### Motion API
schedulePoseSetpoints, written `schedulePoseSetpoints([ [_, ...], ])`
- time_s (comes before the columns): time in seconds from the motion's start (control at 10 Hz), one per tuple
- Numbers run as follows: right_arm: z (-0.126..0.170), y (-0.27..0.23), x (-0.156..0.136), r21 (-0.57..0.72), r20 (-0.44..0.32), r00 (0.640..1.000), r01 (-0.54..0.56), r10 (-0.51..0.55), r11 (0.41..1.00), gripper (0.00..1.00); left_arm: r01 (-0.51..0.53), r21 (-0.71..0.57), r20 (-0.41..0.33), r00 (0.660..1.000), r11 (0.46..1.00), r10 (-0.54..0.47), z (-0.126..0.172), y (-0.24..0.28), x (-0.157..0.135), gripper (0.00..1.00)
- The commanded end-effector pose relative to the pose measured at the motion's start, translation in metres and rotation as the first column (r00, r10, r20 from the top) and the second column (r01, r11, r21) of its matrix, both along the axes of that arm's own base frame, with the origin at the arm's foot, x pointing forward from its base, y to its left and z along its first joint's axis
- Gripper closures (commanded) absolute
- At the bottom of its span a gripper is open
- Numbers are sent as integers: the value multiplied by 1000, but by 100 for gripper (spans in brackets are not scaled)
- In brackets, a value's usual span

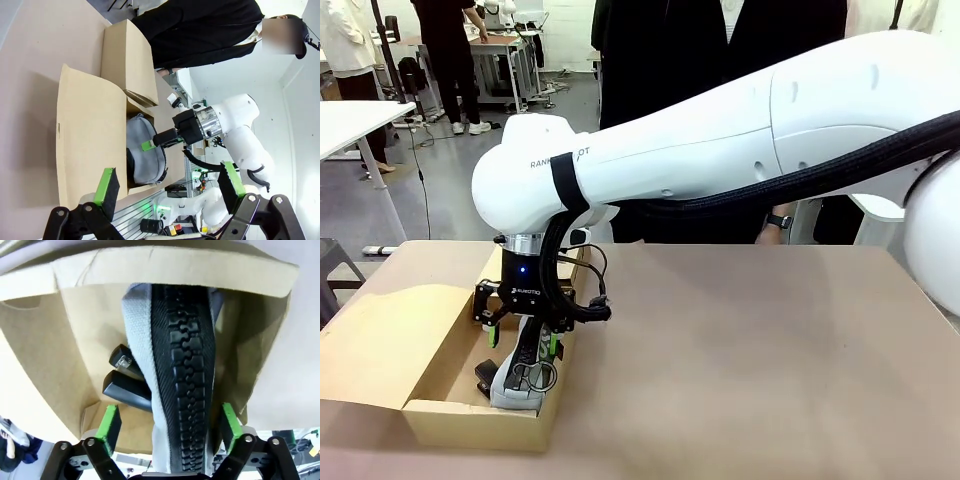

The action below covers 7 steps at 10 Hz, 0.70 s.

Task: Place items inside the box.
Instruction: Pick up a Pencil pouch or Stapler and place it inside the Mailer Box closest to the robot.

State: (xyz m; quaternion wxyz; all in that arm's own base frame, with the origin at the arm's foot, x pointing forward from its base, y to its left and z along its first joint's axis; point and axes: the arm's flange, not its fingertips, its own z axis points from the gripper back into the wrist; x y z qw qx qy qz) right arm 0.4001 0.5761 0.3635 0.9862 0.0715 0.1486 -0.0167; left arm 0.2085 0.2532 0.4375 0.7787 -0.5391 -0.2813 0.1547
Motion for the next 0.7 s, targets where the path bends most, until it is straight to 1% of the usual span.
schedulePoseSetpoints([
  [0.0,0,-16,-15,38,0,1000,24,-24,999,0,-2,-7,29,1000,1000,2,1,0,0,0],
  [0.2,6,-22,-20,63,11,1000,22,-22,998,0,-2,-7,29,1000,1000,2,1,0,0,0],
  [0.3,23,-33,-28,113,30,1000,-9,5,994,0,-2,-7,29,1000,1000,2,1,0,0,0],
  [0.4,54,-62,-39,166,-14,999,-35,38,986,0,-2,-7,29,1000,1000,2,1,0,0,0],
  [0.5,88,-107,-56,257,-25,997,-69,78,964,0,-2,-7,29,1000,1000,2,1,0,0,0],
  [0.6,114,-161,-76,376,-69,993,-68,101,924,0,-2,-7,29,1000,1000,2,1,0,0,0],
])
